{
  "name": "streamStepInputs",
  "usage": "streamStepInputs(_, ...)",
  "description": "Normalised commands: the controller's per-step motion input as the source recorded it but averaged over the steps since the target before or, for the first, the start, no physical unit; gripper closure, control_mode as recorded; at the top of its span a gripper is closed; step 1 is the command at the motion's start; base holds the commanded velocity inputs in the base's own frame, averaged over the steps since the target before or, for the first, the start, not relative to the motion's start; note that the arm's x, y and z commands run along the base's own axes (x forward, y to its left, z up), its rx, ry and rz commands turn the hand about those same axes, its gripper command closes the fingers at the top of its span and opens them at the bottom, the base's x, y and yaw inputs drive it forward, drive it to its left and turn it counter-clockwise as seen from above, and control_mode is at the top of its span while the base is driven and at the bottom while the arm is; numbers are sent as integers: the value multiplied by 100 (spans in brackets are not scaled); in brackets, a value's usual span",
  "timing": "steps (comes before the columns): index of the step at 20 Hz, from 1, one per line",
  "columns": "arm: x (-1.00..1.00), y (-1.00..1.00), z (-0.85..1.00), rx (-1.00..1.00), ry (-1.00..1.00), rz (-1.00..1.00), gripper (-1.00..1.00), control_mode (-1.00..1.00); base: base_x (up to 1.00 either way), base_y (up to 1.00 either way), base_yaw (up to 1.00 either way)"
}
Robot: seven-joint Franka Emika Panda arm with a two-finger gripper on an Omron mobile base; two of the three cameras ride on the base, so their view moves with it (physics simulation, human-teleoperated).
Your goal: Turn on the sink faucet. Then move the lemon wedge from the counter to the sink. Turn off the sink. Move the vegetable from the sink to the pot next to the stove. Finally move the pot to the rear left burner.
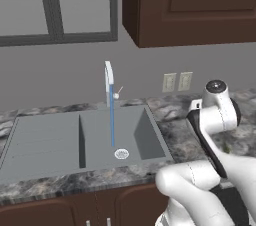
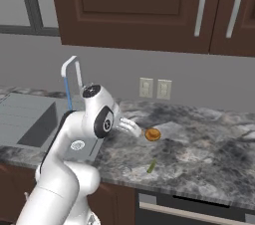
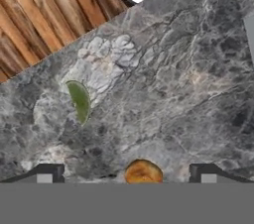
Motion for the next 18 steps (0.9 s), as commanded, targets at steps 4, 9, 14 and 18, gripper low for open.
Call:
streamStepInputs(4,-27,-55,-60,-4,17,22,-100,-100,0,0,0)
streamStepInputs(9,-12,-49,-37,0,10,16,-100,-100,0,0,0)
streamStepInputs(14,0,-26,-23,9,16,2,-100,-100,0,0,0)
streamStepInputs(18,1,-17,-12,10,15,0,-100,-100,0,0,0)
